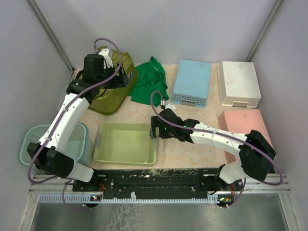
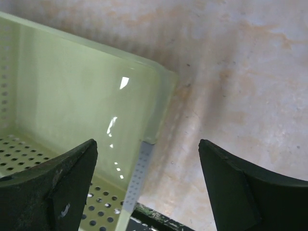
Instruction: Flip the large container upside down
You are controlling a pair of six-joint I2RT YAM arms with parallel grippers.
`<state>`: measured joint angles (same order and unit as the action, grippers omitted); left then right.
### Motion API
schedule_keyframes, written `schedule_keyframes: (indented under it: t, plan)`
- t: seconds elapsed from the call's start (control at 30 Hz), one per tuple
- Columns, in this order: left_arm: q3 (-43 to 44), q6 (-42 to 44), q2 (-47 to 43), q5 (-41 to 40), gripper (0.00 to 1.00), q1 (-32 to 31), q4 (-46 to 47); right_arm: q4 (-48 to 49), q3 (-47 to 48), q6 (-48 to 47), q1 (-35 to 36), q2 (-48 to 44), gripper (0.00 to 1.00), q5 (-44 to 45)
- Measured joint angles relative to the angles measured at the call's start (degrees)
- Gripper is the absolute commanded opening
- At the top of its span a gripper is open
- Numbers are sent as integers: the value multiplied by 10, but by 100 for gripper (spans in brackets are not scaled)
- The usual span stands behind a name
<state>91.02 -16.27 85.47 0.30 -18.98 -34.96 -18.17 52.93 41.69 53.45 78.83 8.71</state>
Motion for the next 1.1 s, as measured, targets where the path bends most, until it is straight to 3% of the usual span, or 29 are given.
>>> schedule_keyframes:
  t: [0.3, 0.5, 0.57, 0.7, 0.87, 1.1]
  plan:
    - [-47, -8, -44, 34, 85, 0, -11, -116, 2, 14, -34, 52, 90, 83]
    - [-65, -8, -58, 58, 87, 0, -11, -176, -61, -36, -253, -75, 88, 128]
    - [-77, -11, -62, 72, 88, 0, -8, -191, -54, -52, -270, -135, 87, 124]
    - [-102, -20, -62, 96, 91, -3, -6, -189, -17, -54, -232, -167, 87, 107]
    - [-129, -30, -63, 101, 99, -10, -15, -161, 17, -26, -123, -156, 87, 110]
    - [-146, -38, -106, 63, 99, -12, -48, -109, 53, 16, -39, -19, 84, 111]
